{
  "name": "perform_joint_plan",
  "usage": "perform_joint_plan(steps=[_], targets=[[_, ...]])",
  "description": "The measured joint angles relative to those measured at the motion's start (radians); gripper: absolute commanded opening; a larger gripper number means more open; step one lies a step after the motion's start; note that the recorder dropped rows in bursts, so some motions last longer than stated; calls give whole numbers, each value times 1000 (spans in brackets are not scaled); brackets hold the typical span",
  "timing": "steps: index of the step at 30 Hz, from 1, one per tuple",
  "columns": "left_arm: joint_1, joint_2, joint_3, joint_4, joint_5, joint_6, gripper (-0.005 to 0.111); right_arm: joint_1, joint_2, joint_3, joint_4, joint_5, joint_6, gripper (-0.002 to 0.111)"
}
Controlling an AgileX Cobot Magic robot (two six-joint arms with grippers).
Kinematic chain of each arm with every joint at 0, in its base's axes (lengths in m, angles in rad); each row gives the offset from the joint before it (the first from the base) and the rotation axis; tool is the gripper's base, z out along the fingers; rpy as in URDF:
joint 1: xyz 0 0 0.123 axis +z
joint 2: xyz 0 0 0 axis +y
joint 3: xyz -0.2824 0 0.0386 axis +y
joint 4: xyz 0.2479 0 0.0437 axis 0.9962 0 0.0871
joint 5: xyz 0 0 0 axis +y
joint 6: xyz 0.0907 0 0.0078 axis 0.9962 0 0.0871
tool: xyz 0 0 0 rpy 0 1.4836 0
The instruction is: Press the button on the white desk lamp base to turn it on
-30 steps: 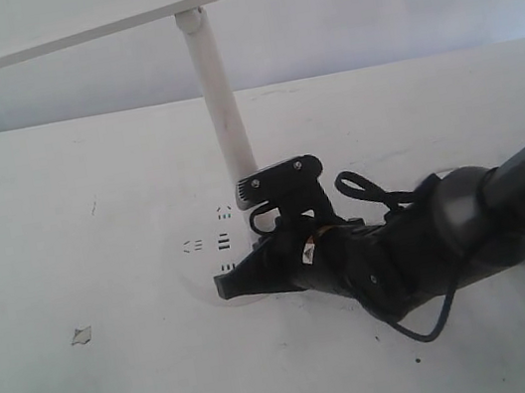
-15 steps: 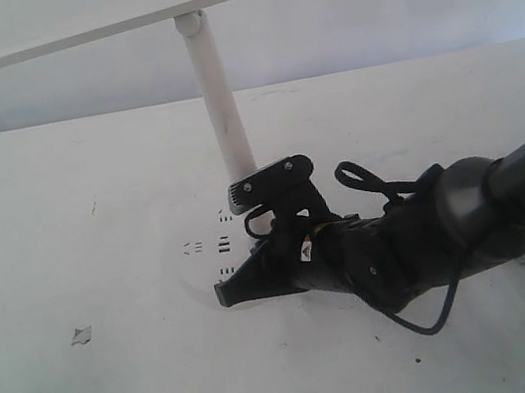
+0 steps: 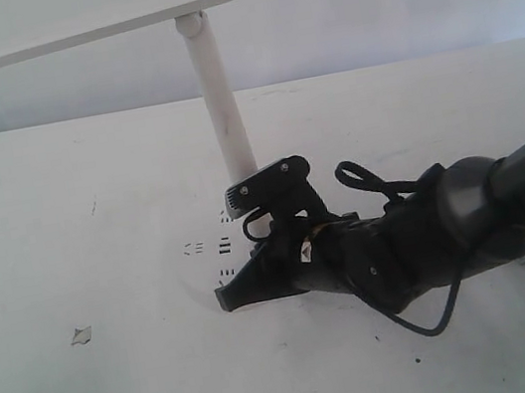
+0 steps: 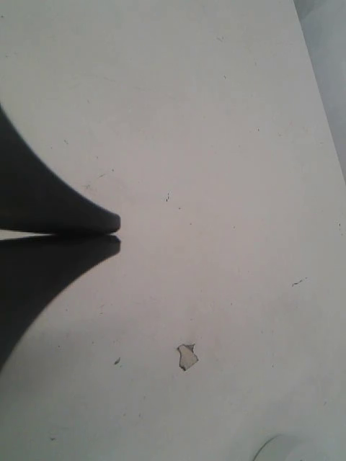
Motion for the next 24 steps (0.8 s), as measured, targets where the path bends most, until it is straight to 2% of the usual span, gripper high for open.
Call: perform_joint_plan(steps=[11, 24], targets=[[0, 0, 0, 0, 0, 0, 0, 0, -61, 15, 0, 99, -7, 0], [0, 0, 0, 0, 0, 0, 0, 2, -69, 20, -4, 91, -9, 0]])
